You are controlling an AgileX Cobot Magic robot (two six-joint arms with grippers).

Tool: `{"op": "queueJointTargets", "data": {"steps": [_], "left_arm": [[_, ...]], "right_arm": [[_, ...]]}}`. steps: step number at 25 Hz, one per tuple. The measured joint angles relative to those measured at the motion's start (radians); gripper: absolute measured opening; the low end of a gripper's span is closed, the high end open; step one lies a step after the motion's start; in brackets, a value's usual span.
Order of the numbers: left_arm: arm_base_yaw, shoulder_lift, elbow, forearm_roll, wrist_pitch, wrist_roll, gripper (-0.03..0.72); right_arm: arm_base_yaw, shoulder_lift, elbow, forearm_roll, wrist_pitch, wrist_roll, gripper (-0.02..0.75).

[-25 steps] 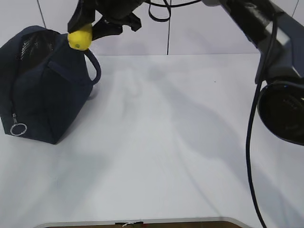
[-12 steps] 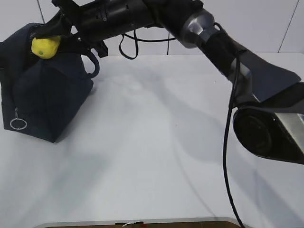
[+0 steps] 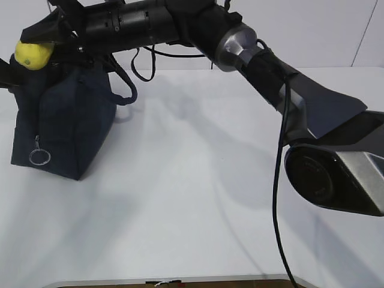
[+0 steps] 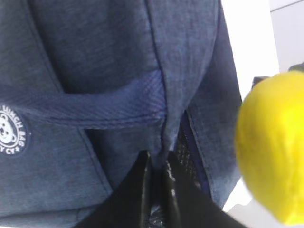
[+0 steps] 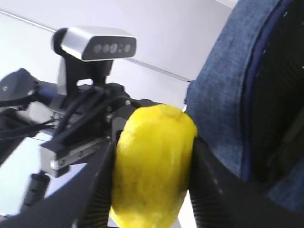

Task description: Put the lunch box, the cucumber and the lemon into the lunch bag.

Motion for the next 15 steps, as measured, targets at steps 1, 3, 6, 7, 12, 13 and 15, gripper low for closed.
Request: {"op": "queueJointTargets", "data": {"steps": [1, 3, 6, 7, 12, 13, 15], "left_arm": [[0.0, 0.0, 0.0, 0.0, 0.0, 0.0, -0.009], [0.0, 0.0, 0.0, 0.0, 0.0, 0.001, -0.009], [0.0, 0.0, 0.0, 0.0, 0.0, 0.004, -0.009], [0.0, 0.0, 0.0, 0.0, 0.0, 0.004, -0.009], [0.0, 0.0, 0.0, 0.0, 0.0, 0.004, -0.009], [0.0, 0.0, 0.0, 0.0, 0.0, 0.004, -0.009], [0.0, 0.0, 0.0, 0.0, 0.0, 0.004, -0.009]], "right_arm": [[0.001, 0.002, 0.0, -0.019, -0.005, 0.0, 0.349], [0.001, 0.008, 0.0, -0.058, -0.011, 0.002, 0.35], [0.001, 0.017, 0.0, -0.158, -0.013, 0.041, 0.351], [0.001, 0.017, 0.0, -0.198, -0.013, 0.059, 0.351], [0.004, 0.017, 0.0, -0.319, -0.029, 0.106, 0.371], [0.005, 0.017, 0.0, -0.324, -0.04, 0.106, 0.383], [0.011, 0.017, 0.0, -0.333, -0.061, 0.106, 0.416]]}}
